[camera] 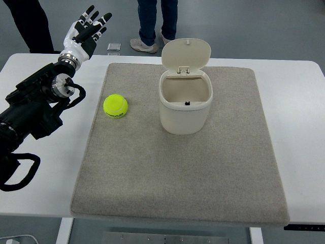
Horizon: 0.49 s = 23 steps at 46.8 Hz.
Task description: Put tennis ball into box with left hand
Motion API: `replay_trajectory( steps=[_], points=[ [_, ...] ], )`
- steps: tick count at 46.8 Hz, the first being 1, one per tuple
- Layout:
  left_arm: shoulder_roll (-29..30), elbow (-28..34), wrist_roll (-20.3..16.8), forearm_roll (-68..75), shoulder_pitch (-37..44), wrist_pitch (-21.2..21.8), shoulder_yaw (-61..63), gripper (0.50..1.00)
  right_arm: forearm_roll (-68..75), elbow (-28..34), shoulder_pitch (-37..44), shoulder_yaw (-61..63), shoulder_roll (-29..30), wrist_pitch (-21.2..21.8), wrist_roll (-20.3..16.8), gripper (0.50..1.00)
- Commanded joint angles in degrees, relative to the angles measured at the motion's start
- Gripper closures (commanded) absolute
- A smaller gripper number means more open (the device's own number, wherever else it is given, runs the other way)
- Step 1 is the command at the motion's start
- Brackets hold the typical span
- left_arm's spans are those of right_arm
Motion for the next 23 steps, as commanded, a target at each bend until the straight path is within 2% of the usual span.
replay_trajectory(
  steps=[1,23],
  points=[
    [0.0,0.0,0.0,0.0,-0.8,0.5,0.0,0.508,0.0,0.0,0.0,0.0,0.0,0.0,0.0,0.562],
    [0.0,-0.4,0.1,2.1,-3.7,-0.2,0.1,0.508,0.0,-0.1,0.0,0.0,0.0,0.0,0.0,0.56]
  ],
)
